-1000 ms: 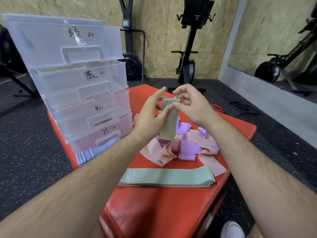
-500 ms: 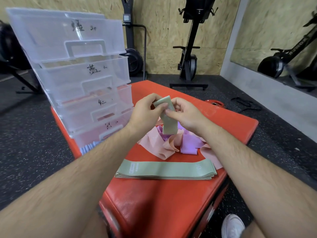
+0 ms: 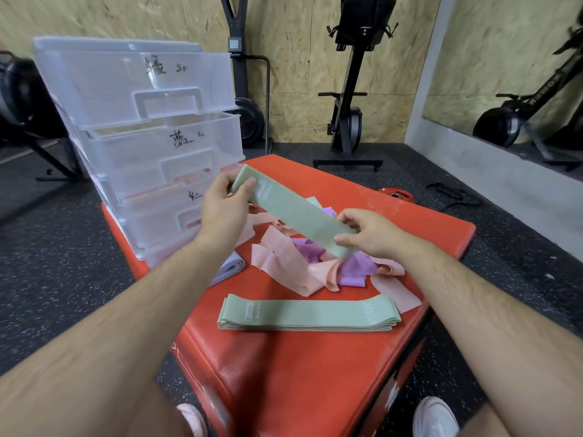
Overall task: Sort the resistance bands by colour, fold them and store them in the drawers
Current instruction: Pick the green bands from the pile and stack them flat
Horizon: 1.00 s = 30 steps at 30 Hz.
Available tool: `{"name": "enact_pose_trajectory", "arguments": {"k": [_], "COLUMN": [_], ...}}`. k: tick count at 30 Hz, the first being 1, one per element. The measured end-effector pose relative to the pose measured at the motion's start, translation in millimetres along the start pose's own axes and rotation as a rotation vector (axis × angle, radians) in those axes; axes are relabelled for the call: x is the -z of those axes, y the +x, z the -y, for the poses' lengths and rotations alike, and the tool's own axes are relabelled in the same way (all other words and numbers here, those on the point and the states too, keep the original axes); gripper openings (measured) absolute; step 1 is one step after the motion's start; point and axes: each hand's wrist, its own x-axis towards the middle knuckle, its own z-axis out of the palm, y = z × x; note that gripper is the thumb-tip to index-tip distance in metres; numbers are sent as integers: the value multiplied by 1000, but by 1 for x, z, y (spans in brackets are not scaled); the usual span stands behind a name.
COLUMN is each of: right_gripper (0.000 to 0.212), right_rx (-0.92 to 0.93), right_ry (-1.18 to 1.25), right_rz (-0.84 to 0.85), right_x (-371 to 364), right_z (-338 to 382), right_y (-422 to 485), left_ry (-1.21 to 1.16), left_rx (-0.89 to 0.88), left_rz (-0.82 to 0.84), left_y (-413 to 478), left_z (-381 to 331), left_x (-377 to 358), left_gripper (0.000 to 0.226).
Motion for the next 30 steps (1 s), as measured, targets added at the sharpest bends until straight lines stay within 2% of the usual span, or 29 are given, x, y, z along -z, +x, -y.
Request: {"name": "enact_pose_trajectory", "arguments": {"k": [6, 11, 14, 17, 22, 27, 30], "right_gripper": [11, 12, 8, 4, 4, 20, 33], "right_rx": [-45, -90, -103, -88, -53, -59, -14], "right_ry": [-34, 39, -45, -162, -359, -531, -612], "right_rz": [-33, 48, 139, 269, 317, 323, 307], "right_x": [33, 44, 41, 26, 7, -5, -9], "right_z": [-18, -22, -23, -27, -24, -24, -24], "right_y": [-15, -36, -49, -61, -75, -80, -79], "left_ry": [34, 279, 494, 578, 863, 1133, 1375], "left_rx": [133, 275, 306, 339, 175, -15, -217], "left_rz": [-15, 235, 344, 433, 532, 653, 734], "left_y": [7, -2, -15, -29, -48, -55, -55], "left_z": [9, 22, 30, 41, 49, 54, 62], "left_x": [31, 61, 77, 88, 88, 80, 75], "left_gripper": [1, 19, 9, 9, 9, 11, 26]}}
